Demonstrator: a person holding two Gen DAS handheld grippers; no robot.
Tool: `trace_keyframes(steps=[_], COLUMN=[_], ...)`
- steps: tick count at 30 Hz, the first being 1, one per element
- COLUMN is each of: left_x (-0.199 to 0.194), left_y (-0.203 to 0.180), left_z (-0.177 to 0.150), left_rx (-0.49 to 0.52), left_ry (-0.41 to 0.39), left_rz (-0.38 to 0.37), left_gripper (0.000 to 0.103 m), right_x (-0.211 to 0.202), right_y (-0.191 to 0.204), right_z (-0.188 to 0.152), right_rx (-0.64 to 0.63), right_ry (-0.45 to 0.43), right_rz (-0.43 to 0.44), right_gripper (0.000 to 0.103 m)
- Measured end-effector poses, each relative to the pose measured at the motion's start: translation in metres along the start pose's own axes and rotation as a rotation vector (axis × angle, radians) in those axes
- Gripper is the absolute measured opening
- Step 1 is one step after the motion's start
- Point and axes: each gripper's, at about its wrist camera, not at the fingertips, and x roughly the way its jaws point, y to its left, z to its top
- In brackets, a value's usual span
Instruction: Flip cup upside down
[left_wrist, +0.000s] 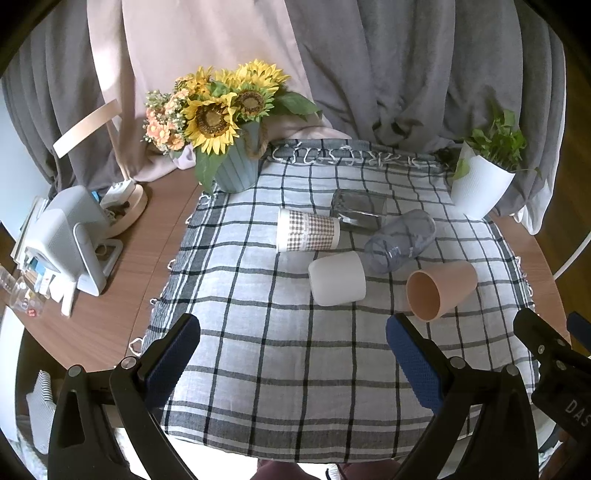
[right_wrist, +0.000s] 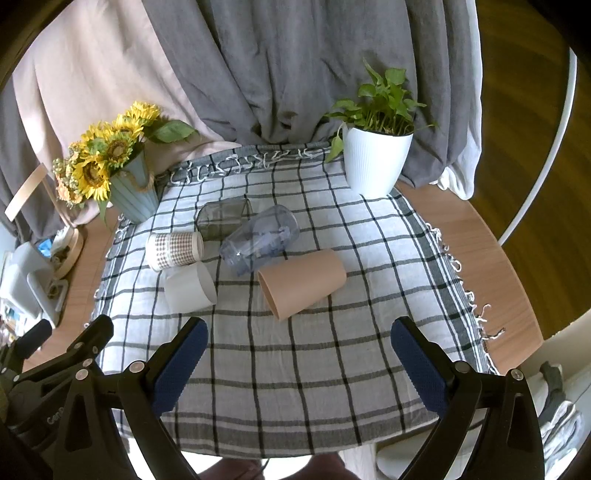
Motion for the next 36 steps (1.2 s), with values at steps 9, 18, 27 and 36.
trace_keyframes(steps=[9, 18, 27, 36], left_x=[0.0005, 0.0016, 0.0016, 0.0018], left_y=[0.0005, -0.0006, -0.0005, 0.001], left_z=[-0.0008, -0.0027, -0.0028, -0.0026], left_rx=[-0.001, -0.001, -0.002, -0.004], left_ry=[0.0, 0.005, 0.004, 0.008], left_rz=[0.001, 0.001, 0.002, 0.004], left_gripper=[0.103, 0.103, 0.103, 0.103], right_x=[-0.0001, 0.0004, 0.0005, 0.0006], right_y=[0.0003, 0.0005, -0.0003, 0.0012], right_z=[0.0013, 0.0012, 0.0007, 0.0013], right_rx=[0.001, 0.001, 0.0, 0.001], right_ry=[0.002, 0.003, 0.002, 0.004], right_rz=[0.0, -0.001, 0.0, 0.0], right_gripper=[0.1, 0.1, 0.1, 0.1])
